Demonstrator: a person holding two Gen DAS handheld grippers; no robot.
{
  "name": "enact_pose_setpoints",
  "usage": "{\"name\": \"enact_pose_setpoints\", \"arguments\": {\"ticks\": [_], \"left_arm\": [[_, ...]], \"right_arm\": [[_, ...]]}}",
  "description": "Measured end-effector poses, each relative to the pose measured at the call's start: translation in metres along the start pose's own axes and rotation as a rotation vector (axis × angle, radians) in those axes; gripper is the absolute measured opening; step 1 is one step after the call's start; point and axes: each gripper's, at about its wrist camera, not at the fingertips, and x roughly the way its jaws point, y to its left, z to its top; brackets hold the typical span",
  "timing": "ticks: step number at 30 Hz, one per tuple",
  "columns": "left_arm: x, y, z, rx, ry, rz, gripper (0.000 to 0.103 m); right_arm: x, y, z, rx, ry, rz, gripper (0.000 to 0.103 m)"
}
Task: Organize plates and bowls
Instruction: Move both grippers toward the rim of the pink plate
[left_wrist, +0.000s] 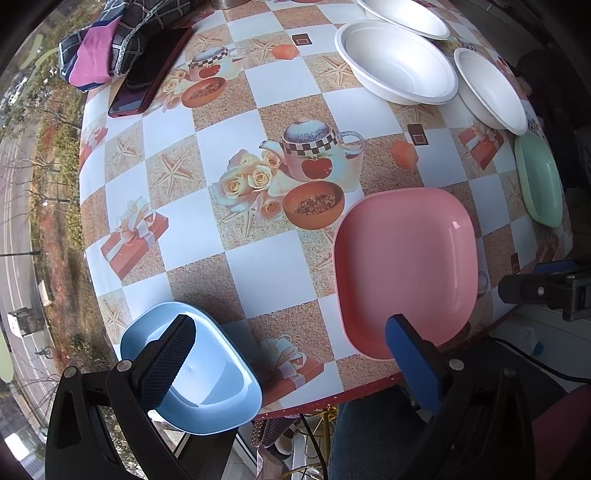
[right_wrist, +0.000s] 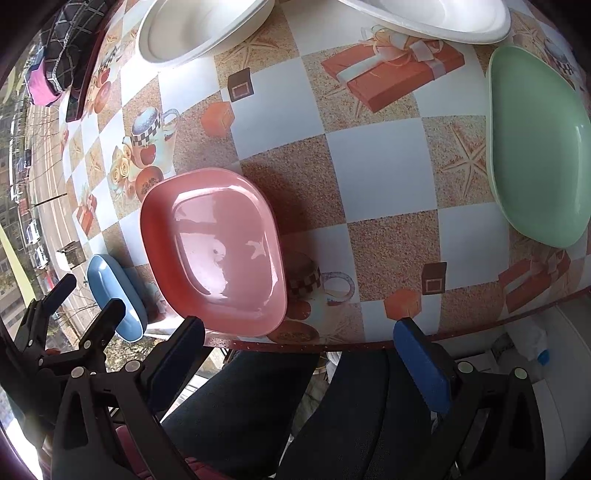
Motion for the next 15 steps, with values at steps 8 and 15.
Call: {"name": "enact_pose_setpoints", "arguments": {"ticks": [8, 15], "left_arm": [[-0.0026, -0.0006, 0.0018, 0.002, -0.012, 0.013, 0.103], [-0.0018, -0.0015, 0.0017, 0.000, -0.006, 0.006, 0.103]], "right_arm": [[0.0010, 0.0007, 0.0010, -0.003, 0.001, 0.001, 0.103], [0.0040, 0.0017, 0.0029, -0.012, 0.008, 0.013, 0.103]]}}
